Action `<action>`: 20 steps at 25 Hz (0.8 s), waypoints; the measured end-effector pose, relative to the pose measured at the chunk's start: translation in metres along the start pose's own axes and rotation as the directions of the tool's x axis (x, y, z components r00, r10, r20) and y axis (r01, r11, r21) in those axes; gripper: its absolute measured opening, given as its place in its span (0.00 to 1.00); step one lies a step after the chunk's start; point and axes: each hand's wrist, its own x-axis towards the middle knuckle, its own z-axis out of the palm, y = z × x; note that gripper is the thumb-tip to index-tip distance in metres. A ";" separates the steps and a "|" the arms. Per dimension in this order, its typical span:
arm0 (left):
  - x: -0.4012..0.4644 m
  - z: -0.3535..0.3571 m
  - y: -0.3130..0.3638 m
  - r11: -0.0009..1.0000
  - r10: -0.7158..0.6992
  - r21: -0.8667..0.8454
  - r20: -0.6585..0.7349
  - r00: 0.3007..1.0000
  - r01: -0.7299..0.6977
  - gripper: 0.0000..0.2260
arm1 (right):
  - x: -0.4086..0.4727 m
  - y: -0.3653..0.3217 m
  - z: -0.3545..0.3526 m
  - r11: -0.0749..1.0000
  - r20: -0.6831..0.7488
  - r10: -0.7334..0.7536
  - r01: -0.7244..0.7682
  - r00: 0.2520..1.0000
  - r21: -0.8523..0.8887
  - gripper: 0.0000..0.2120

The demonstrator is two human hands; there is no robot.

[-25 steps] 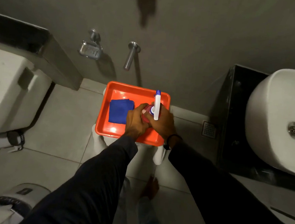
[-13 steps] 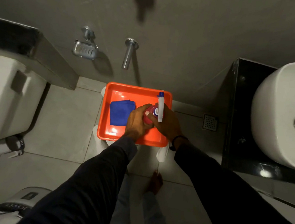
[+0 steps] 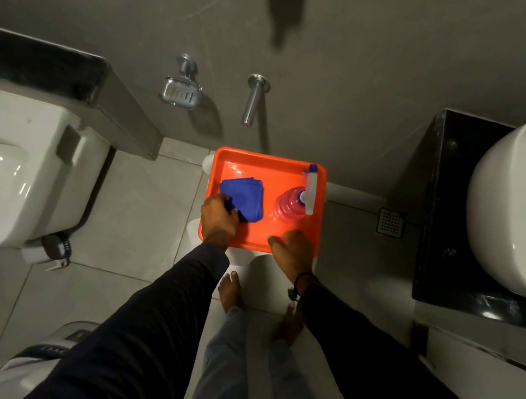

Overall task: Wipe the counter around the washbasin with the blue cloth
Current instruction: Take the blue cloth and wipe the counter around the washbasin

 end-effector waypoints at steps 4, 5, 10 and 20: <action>0.016 0.000 -0.002 1.000 -0.030 0.003 -0.011 0.999 0.030 0.12 | 0.015 -0.047 0.038 0.995 0.018 -0.074 0.072 0.997 0.068 0.08; 0.020 0.002 -0.001 0.999 -0.039 -0.006 0.001 0.999 0.039 0.11 | 0.021 -0.057 0.045 0.993 -0.006 -0.085 0.085 0.996 0.081 0.11; 0.035 0.015 0.002 0.998 -0.067 -0.011 0.001 0.998 0.067 0.10 | 0.061 -0.088 0.056 0.997 -0.038 -0.068 0.067 0.997 -0.028 0.24; 0.040 0.007 -0.001 0.999 0.043 -0.007 -0.030 0.999 -0.043 0.11 | 0.072 -0.087 0.048 1.000 0.010 0.001 -0.001 1.000 -0.015 0.19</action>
